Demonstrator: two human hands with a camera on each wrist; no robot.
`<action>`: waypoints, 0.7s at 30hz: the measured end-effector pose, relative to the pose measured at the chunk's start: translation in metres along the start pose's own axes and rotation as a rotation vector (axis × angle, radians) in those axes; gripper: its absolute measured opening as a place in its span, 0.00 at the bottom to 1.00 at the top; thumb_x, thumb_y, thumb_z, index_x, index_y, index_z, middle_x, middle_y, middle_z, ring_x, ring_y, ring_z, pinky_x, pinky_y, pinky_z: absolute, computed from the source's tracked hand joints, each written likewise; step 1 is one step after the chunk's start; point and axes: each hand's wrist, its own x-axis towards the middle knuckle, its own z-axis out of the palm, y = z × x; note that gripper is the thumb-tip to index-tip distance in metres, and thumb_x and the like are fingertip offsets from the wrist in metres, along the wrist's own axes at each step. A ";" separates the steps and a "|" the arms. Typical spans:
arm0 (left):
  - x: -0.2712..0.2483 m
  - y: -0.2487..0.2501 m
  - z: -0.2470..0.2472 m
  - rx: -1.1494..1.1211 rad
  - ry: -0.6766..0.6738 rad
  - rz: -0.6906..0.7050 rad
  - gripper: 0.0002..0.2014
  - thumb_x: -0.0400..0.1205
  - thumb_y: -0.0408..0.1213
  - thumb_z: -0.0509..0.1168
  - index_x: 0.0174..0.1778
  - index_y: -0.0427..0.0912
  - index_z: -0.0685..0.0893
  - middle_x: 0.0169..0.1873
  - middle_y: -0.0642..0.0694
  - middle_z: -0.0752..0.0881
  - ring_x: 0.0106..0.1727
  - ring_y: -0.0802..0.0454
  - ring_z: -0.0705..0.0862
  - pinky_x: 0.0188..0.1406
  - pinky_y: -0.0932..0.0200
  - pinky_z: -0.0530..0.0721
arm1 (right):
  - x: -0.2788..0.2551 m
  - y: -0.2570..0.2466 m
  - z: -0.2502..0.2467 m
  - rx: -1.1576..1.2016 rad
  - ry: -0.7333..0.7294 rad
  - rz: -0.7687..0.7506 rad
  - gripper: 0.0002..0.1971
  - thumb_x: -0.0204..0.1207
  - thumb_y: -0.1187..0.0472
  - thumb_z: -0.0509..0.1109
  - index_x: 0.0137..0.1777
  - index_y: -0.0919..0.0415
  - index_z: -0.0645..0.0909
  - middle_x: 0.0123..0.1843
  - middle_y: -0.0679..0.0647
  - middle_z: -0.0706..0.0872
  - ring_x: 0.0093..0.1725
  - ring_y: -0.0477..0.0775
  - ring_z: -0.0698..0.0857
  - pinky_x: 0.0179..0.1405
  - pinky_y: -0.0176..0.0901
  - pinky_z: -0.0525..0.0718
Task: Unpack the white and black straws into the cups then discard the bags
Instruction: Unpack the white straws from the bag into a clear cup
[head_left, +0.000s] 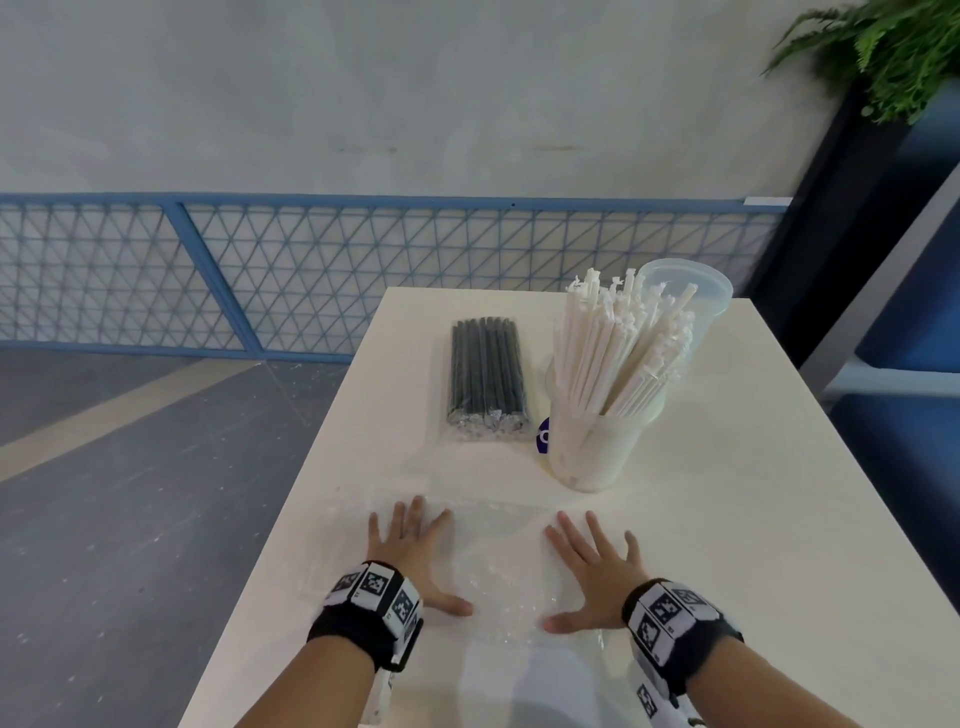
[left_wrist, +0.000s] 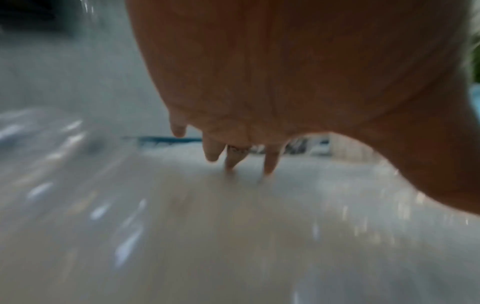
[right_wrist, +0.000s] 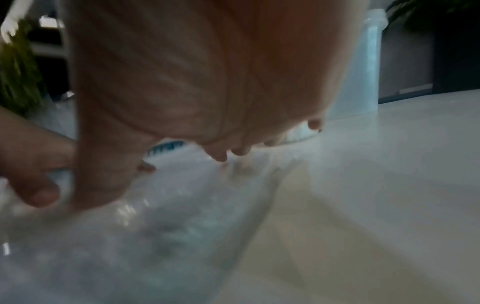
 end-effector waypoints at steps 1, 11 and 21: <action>-0.004 0.007 -0.013 -0.022 0.091 -0.012 0.68 0.47 0.83 0.59 0.81 0.52 0.48 0.82 0.42 0.40 0.83 0.43 0.40 0.77 0.32 0.34 | -0.004 -0.001 -0.007 0.040 0.104 0.008 0.65 0.42 0.14 0.37 0.82 0.45 0.35 0.82 0.45 0.30 0.83 0.54 0.36 0.75 0.72 0.34; -0.001 0.086 -0.178 -0.616 0.461 0.436 0.66 0.56 0.58 0.80 0.82 0.46 0.44 0.81 0.48 0.57 0.80 0.52 0.60 0.79 0.54 0.60 | -0.044 0.043 -0.102 0.878 1.179 0.109 0.39 0.59 0.56 0.83 0.67 0.63 0.68 0.62 0.52 0.69 0.59 0.50 0.78 0.52 0.37 0.74; 0.068 0.118 -0.196 -0.595 0.096 0.541 0.49 0.61 0.37 0.82 0.77 0.45 0.63 0.65 0.54 0.76 0.69 0.54 0.73 0.66 0.59 0.72 | -0.019 0.074 -0.163 1.075 0.770 -0.237 0.62 0.51 0.58 0.86 0.80 0.48 0.48 0.72 0.43 0.73 0.68 0.34 0.74 0.59 0.32 0.78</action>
